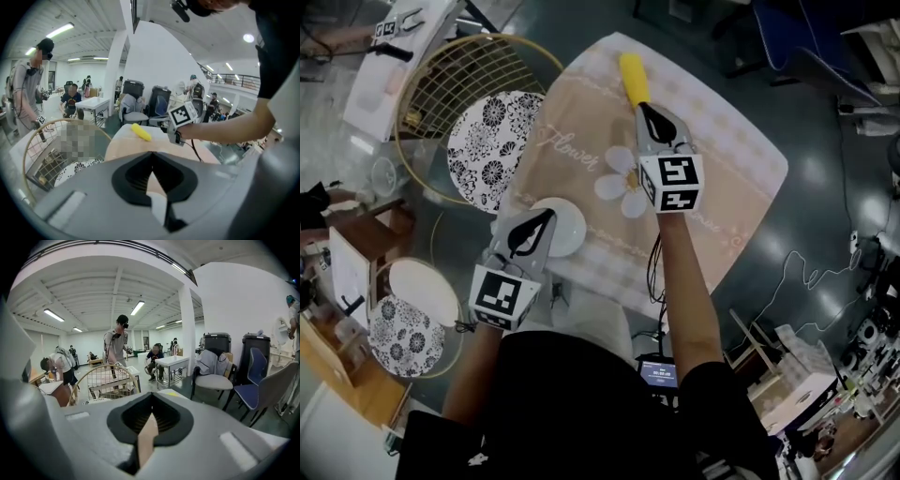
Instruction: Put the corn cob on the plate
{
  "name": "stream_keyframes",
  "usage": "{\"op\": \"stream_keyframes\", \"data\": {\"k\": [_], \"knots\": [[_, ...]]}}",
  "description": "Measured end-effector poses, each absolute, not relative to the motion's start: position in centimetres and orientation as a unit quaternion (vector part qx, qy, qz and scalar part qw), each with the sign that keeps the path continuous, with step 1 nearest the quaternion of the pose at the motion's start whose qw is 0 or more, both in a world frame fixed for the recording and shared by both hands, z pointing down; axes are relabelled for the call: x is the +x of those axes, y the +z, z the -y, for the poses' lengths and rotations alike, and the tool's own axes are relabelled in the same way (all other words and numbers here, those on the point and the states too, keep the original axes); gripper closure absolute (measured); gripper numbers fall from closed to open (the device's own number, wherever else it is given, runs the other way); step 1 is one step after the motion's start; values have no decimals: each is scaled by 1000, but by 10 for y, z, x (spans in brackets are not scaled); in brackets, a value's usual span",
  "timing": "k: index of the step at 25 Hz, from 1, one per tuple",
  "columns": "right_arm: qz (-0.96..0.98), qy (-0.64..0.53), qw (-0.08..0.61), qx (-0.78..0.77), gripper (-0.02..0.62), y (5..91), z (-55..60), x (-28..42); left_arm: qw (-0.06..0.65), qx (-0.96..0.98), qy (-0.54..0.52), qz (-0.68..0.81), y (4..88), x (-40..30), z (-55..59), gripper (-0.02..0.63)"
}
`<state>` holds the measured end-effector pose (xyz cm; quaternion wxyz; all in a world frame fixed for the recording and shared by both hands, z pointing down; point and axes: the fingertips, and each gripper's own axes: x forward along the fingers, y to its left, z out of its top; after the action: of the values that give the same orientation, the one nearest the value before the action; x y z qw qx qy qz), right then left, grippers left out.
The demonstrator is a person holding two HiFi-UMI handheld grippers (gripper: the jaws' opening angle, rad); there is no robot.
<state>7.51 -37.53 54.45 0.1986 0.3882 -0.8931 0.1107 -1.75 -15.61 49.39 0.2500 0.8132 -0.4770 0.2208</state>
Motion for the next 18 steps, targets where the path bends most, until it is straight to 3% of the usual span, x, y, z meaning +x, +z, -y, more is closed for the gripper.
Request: {"op": "stream_keyframes", "data": {"k": [15,18], "knots": [[872,112,240,412,591,607,429,74,269,804,231,477,515,-16,151,601],[869,110,249,414,556,615,437,71,273,802,233,478,520,-18,150,601]]}}
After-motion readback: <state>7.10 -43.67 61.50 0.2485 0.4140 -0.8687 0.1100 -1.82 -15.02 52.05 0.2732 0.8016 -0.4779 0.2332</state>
